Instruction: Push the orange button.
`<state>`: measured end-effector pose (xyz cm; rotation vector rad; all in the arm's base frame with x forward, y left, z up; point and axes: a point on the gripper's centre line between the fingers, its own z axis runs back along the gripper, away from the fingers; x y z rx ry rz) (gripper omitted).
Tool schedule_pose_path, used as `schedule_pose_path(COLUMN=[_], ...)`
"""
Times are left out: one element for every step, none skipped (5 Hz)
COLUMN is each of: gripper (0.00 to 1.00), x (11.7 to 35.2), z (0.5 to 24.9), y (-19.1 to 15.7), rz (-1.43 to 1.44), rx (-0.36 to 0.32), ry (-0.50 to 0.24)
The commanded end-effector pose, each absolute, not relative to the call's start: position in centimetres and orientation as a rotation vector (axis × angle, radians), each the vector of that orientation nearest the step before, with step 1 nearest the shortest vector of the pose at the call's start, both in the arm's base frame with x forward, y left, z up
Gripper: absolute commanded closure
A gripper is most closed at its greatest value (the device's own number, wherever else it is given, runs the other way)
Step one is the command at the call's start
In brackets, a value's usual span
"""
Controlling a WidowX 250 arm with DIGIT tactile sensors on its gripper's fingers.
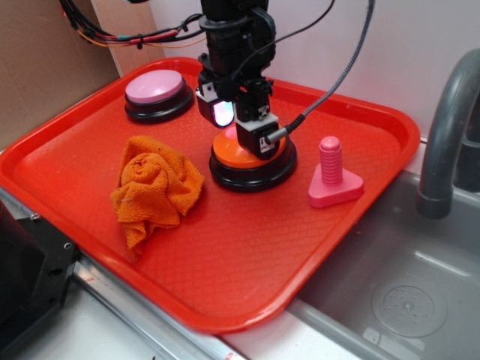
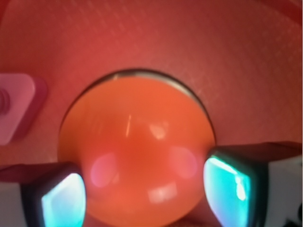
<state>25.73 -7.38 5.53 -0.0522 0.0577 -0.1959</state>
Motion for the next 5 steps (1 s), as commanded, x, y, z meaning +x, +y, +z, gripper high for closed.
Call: schedule_pose_path(gripper=[0.0,0.0,0.0,0.0,0.0], x=[25.8,25.3,25.3,25.3,26.0], z=[10.7,14.7,14.7,14.7,12.6], y=[-7.6,-7.1,-7.1,-7.1,-6.9], rz=[-0.241,-0.293,-0.293,-0.293,-0.321], rx=[-0.035,-0.013,-0.013,-0.013,0.019], ry=[-0.049,-0.129,-0.129,-0.129,-0.15])
